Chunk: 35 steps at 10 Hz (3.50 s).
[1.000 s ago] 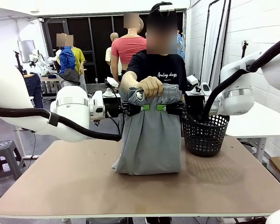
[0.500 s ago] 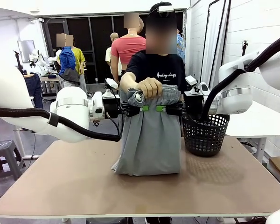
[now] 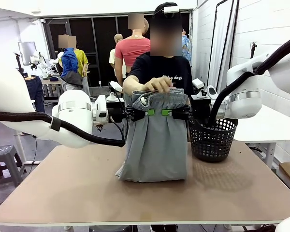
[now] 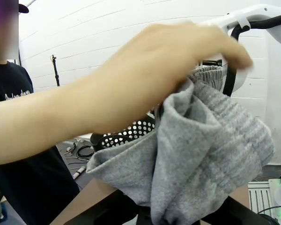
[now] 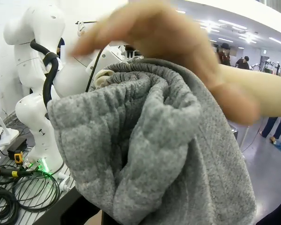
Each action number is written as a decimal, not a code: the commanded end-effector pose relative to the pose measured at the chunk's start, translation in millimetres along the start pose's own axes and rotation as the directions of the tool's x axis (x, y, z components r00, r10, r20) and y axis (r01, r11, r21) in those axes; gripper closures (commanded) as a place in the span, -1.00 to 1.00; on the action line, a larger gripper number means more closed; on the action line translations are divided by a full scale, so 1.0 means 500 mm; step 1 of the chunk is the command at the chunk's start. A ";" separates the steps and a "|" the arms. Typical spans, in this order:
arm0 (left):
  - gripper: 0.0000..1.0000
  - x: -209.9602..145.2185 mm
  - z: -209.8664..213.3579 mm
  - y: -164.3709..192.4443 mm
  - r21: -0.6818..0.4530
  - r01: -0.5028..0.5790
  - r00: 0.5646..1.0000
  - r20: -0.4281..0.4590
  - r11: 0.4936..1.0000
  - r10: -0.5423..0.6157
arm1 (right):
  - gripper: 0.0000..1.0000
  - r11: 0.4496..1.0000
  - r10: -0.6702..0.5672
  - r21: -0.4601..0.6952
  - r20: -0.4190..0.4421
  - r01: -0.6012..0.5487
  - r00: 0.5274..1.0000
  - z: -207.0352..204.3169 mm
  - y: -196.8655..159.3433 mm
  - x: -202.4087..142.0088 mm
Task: Fold the training pants.
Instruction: Fold the Training pants in half.
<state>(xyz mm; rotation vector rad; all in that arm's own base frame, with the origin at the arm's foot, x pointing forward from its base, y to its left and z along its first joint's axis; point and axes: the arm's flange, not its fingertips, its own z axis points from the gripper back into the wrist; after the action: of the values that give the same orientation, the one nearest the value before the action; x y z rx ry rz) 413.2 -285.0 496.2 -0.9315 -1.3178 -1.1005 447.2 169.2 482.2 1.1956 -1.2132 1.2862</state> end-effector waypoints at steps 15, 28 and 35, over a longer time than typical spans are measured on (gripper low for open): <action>1.00 0.006 -0.001 -0.003 0.000 0.002 1.000 0.007 1.000 -0.002 | 1.00 1.000 -0.004 -0.001 0.020 0.004 1.000 -0.001 0.008 0.003; 1.00 0.006 -0.001 -0.003 0.000 0.002 1.000 0.007 1.000 -0.002 | 1.00 1.000 -0.004 -0.001 0.020 0.004 1.000 -0.001 0.008 0.003; 1.00 0.006 -0.001 -0.003 0.000 0.002 1.000 0.007 1.000 -0.002 | 1.00 1.000 -0.004 -0.001 0.020 0.004 1.000 -0.001 0.008 0.003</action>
<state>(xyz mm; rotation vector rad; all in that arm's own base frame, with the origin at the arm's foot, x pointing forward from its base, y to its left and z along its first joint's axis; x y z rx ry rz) 413.2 -285.0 496.2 -0.9315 -1.3178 -1.1006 447.2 169.2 482.2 1.1957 -1.2132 1.2861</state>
